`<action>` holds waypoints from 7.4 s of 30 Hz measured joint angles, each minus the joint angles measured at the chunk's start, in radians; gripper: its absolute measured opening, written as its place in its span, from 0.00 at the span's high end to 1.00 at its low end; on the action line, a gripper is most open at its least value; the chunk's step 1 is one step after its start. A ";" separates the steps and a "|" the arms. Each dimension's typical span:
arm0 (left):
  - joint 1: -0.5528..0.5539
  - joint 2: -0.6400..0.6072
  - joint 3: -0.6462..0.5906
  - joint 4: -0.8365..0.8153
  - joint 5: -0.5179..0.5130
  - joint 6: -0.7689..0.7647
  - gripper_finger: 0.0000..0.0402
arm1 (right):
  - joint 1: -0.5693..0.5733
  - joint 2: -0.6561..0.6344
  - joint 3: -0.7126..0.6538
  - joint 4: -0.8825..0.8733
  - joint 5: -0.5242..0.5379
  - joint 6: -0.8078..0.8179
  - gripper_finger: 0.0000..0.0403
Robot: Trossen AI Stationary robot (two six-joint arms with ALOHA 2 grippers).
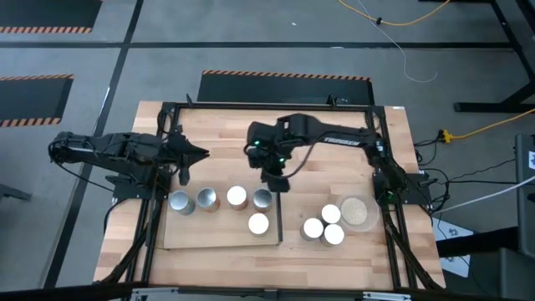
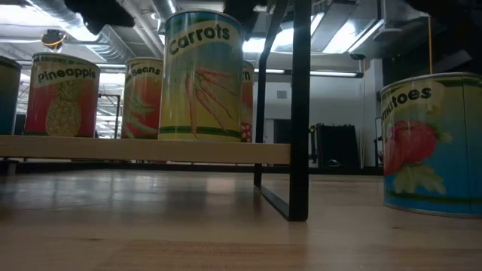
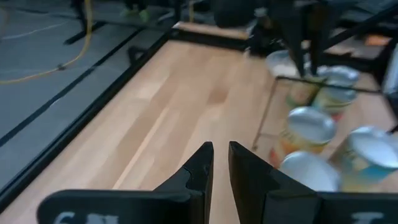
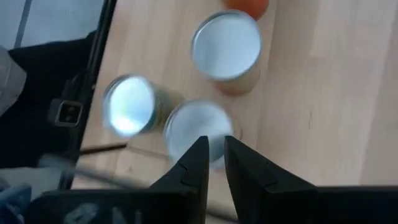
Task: Pick and place cans onto a shelf
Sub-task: Put the tomato can on the shelf
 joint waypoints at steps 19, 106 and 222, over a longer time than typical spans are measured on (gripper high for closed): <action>-0.001 0.169 0.001 0.222 0.169 0.023 0.89 | 0.132 -0.369 -0.286 -0.079 0.266 0.121 0.86; -0.001 0.256 0.001 0.274 0.169 0.020 0.89 | 0.284 -0.588 -1.290 0.651 0.077 0.652 0.98; 0.020 0.256 0.001 0.521 -0.093 0.051 0.89 | -0.235 -0.619 -0.850 0.271 0.341 -0.501 0.87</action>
